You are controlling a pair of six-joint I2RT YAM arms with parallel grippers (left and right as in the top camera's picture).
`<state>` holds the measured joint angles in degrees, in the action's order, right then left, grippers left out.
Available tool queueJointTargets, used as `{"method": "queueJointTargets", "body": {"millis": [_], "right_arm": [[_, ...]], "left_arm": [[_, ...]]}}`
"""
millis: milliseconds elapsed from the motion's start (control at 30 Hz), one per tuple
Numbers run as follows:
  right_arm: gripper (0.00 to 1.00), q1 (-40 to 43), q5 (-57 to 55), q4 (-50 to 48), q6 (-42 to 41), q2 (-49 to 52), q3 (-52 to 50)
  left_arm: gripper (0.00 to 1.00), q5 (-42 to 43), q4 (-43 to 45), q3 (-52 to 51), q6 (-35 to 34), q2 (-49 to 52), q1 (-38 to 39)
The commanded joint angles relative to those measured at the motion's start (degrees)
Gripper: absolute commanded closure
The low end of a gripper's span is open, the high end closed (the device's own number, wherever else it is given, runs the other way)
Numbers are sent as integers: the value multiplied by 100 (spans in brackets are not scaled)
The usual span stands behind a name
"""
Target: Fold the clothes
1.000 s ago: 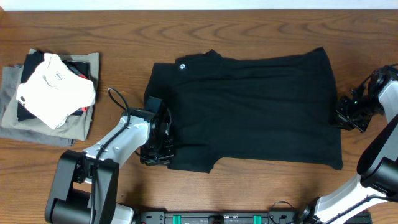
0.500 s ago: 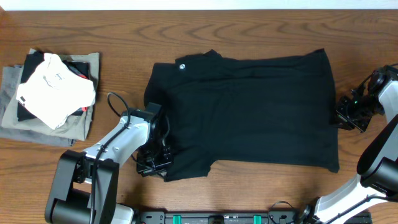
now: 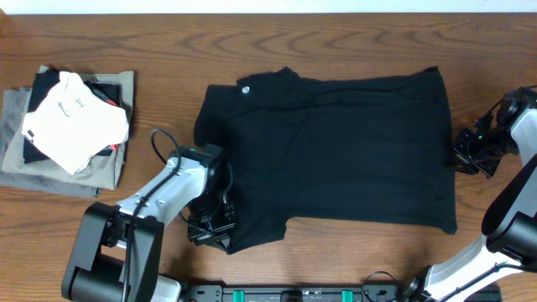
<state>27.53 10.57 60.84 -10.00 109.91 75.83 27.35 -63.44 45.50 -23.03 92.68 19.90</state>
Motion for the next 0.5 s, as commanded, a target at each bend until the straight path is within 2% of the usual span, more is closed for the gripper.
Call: {"method": "queueJointTargets", "body": {"millis": [0, 133, 167, 200, 233, 267, 300, 467], "right_arm": [[88, 15, 37, 2, -22, 33, 94], [88, 15, 37, -2, -22, 33, 94], [88, 15, 39, -2, -22, 33, 94], [88, 15, 39, -2, -24, 33, 94], [88, 15, 39, -2, -22, 33, 94], [88, 15, 39, -2, -24, 33, 94], [88, 15, 39, -4, -24, 33, 94], [88, 15, 39, -2, -24, 33, 94]], "left_arm": [[91, 116, -105, -15, -155, -94, 227], [86, 114, -103, -15, -264, -216, 398], [78, 107, -103, -15, -262, -254, 428], [65, 28, -103, -15, -264, -278, 450], [41, -63, -103, -15, -267, -297, 461], [30, -179, -105, -15, -280, -308, 461], [27, -291, -107, -15, -282, -313, 461], [27, -636, -105, 72, -280, -363, 461]]}}
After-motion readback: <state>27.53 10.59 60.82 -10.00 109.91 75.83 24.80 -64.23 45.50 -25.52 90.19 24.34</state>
